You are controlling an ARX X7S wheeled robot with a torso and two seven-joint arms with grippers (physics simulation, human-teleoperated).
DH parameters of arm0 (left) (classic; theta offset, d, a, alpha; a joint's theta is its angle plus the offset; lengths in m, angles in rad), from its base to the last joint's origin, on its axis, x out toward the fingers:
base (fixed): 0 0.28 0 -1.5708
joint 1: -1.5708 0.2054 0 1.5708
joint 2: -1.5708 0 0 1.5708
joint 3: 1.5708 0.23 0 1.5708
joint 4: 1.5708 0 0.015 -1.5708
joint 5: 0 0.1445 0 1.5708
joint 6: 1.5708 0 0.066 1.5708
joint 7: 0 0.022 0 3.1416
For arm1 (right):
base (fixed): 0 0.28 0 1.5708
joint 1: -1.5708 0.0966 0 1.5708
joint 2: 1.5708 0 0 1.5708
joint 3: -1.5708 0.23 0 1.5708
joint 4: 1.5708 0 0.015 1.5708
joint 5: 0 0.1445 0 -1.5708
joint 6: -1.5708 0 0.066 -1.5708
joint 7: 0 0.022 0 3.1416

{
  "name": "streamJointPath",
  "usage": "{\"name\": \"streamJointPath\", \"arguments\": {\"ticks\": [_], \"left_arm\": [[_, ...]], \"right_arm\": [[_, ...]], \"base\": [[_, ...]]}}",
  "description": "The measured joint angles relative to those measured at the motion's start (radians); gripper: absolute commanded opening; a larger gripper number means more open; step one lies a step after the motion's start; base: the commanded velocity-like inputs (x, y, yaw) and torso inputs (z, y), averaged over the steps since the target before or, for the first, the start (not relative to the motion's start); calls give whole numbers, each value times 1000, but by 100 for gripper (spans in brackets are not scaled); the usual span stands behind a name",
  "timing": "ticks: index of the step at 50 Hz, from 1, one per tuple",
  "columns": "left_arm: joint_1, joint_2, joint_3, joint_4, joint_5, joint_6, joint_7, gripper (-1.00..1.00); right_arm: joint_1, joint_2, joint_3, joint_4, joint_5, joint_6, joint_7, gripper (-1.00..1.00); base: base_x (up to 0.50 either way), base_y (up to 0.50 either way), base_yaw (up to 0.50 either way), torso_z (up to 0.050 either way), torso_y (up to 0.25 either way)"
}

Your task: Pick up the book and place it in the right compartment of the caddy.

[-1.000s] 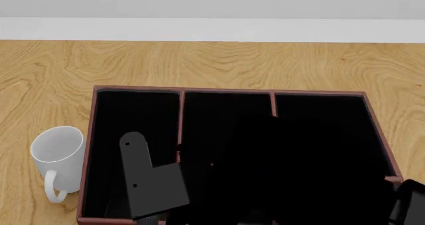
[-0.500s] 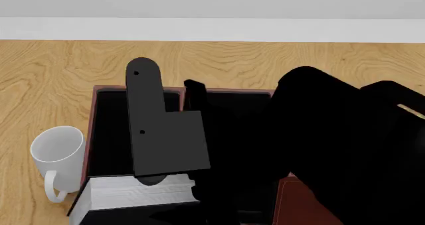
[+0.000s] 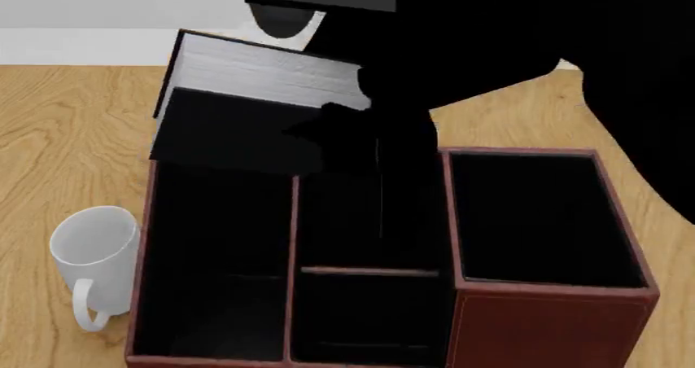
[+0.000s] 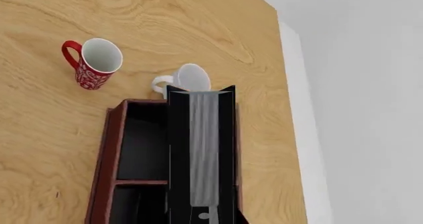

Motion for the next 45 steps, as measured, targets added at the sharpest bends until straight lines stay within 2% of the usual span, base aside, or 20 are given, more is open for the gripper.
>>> {"name": "streamJointPath", "arguments": {"ticks": [22,38,45], "left_arm": [[-29,-37,-41,24,-112,-3,-67,100],[-35,-43,-23,14,-100,13,-66,100],[-25,-47,-25,14,-97,22,-65,100]], "right_arm": [[263,-146,-167,488,-234,-21,-232,-100],[359,-275,-308,849,-364,-152,-447,-100],[389,-307,-406,939,-358,-188,-512,-100]], "base": [[0,0,0,0,1],[0,0,0,1,1],[0,0,0,0,1]]}}
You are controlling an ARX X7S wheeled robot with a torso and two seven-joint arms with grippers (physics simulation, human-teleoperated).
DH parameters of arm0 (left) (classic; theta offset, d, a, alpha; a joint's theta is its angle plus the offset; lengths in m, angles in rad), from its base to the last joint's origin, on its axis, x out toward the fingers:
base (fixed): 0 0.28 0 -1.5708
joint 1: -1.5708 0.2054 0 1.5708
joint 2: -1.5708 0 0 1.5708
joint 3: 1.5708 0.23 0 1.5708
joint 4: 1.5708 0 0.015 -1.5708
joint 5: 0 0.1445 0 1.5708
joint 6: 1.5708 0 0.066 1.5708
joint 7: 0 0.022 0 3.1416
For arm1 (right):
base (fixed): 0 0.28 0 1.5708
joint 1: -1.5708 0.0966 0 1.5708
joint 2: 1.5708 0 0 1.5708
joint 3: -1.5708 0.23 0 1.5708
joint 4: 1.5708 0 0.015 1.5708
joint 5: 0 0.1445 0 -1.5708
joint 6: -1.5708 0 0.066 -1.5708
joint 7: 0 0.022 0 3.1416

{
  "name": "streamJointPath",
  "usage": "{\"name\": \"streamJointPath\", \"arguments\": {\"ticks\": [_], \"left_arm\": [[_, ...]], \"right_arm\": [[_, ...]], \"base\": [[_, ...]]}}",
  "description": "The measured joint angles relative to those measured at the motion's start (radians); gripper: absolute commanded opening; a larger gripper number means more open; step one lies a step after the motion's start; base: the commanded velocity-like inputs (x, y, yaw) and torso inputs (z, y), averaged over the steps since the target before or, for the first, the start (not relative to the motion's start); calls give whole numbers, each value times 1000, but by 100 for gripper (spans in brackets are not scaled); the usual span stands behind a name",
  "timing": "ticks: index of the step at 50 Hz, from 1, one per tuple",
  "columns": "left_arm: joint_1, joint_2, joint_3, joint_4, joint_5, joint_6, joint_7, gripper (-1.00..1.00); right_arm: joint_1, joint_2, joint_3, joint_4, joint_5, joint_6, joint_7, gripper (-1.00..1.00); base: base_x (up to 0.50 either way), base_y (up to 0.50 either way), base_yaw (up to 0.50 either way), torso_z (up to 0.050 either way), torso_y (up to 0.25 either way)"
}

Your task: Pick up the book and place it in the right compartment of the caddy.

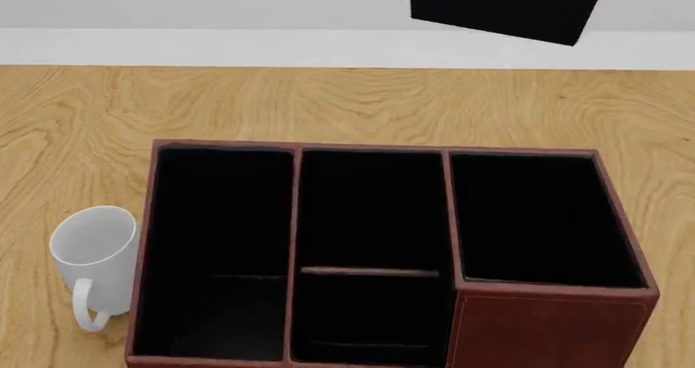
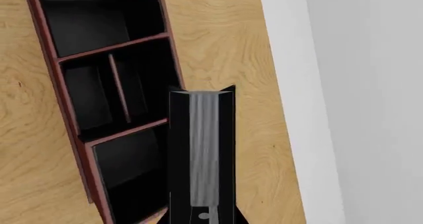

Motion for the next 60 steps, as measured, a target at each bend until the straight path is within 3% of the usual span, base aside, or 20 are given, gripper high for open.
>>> {"name": "streamJointPath", "arguments": {"ticks": [8,23,60], "left_arm": [[18,-3,-6,1,-1,13,2,100],[45,-7,-7,1,6,34,6,100],[84,-18,24,-14,54,67,17,100]], "right_arm": [[18,-15,-113,65,25,-12,-32,-100],[15,61,-219,-84,51,101,-31,-100],[-161,112,-193,-199,136,132,106,-100]], "base": [[0,0,0,0,1],[0,0,0,0,1],[0,0,0,0,1]]}}
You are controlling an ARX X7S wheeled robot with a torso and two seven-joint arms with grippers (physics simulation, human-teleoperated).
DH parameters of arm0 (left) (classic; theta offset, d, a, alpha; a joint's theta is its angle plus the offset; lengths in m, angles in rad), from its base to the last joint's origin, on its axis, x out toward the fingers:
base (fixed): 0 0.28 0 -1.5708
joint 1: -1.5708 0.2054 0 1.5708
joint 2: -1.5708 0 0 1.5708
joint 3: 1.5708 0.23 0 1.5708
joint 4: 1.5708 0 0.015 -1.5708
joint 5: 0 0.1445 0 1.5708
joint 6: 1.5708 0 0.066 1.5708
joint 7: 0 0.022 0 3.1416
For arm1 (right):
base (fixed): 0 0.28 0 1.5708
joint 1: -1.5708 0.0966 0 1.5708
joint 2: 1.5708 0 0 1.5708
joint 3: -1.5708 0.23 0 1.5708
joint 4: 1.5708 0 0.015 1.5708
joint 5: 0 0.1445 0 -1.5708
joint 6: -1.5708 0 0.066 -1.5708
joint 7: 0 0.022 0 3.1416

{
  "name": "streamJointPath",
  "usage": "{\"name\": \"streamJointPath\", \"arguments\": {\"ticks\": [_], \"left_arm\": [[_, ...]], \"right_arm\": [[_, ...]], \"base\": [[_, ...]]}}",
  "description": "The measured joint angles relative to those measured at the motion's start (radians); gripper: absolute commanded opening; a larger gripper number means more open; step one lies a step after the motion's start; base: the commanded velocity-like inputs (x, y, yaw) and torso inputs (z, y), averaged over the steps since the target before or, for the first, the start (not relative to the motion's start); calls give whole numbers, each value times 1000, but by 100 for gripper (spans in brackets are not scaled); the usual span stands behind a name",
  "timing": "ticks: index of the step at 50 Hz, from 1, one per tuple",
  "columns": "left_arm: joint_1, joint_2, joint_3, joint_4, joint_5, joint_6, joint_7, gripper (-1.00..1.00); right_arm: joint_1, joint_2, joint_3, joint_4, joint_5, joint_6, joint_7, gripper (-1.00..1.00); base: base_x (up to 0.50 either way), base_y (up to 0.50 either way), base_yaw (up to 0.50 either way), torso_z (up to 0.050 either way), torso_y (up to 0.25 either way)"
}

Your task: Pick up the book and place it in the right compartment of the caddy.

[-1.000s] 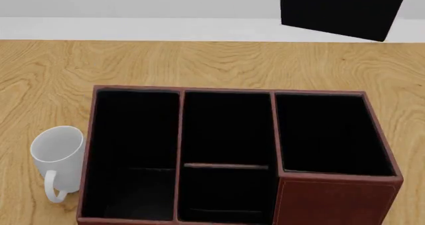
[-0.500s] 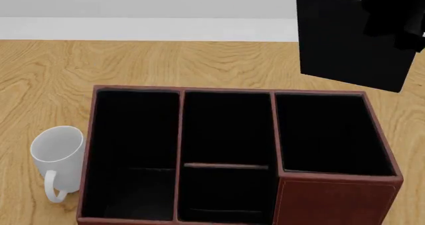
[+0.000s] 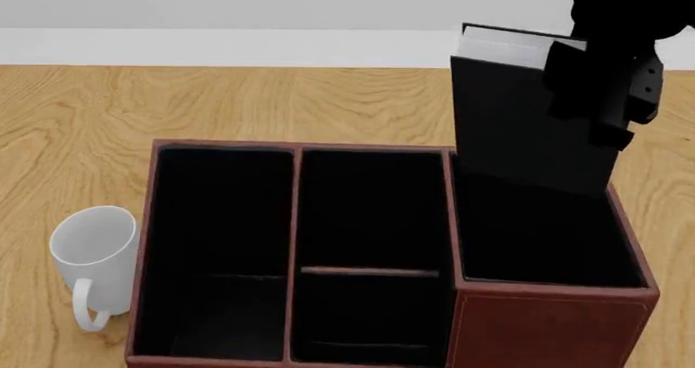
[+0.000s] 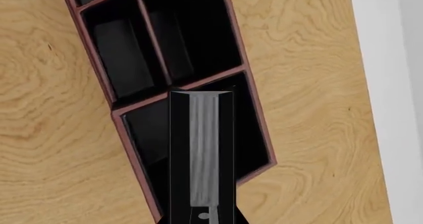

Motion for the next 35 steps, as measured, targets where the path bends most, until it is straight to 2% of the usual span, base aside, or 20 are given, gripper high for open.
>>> {"name": "streamJointPath", "arguments": {"ticks": [35], "left_arm": [[-11,-32,15,2,-31,-1,-35,100]], "right_arm": [[-129,50,17,-50,33,10,101,-100]], "base": [[0,0,0,0,1]]}}
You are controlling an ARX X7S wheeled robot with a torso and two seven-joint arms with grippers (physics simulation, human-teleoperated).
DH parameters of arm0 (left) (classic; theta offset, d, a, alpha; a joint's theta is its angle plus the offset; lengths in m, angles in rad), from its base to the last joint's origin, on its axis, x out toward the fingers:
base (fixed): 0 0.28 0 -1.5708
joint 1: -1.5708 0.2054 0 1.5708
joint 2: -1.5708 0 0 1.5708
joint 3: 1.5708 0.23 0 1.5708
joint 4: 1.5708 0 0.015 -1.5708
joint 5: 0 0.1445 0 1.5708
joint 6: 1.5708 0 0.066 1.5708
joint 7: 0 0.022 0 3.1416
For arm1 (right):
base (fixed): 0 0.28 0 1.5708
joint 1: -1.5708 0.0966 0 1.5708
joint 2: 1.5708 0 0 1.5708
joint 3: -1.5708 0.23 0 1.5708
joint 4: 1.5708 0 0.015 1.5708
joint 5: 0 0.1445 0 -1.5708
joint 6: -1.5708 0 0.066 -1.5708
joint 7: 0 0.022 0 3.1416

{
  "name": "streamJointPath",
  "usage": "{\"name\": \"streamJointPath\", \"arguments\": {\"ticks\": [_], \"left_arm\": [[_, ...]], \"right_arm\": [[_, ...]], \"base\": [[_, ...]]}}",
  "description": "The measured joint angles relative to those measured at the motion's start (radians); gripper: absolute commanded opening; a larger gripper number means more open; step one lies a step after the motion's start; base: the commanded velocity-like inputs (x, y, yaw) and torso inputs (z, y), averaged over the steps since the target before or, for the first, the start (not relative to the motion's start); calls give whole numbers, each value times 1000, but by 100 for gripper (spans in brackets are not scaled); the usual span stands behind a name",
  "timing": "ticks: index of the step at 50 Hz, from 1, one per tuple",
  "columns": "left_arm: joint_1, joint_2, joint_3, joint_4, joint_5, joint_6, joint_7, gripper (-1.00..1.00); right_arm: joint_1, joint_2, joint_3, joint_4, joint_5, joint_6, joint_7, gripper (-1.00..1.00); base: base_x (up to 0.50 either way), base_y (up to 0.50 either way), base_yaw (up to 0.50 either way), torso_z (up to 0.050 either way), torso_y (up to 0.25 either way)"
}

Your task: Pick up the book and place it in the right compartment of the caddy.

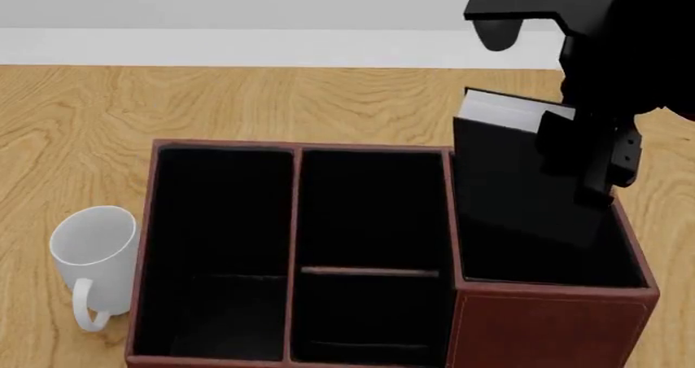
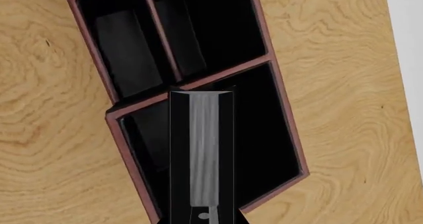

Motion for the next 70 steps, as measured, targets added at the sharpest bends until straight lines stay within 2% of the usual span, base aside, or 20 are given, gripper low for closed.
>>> {"name": "streamJointPath", "arguments": {"ticks": [40,56,70], "left_arm": [[-3,10,79,-39,76,27,22,100],[-3,18,117,-63,120,40,36,100],[-2,17,134,-73,135,43,36,100]], "right_arm": [[-123,10,6,62,-3,-52,75,-100],[-198,-36,14,210,-20,-157,97,-100],[-278,-122,21,437,-42,-297,101,-100]], "base": [[0,0,0,0,1],[0,0,0,1,1],[0,0,0,0,1]]}}
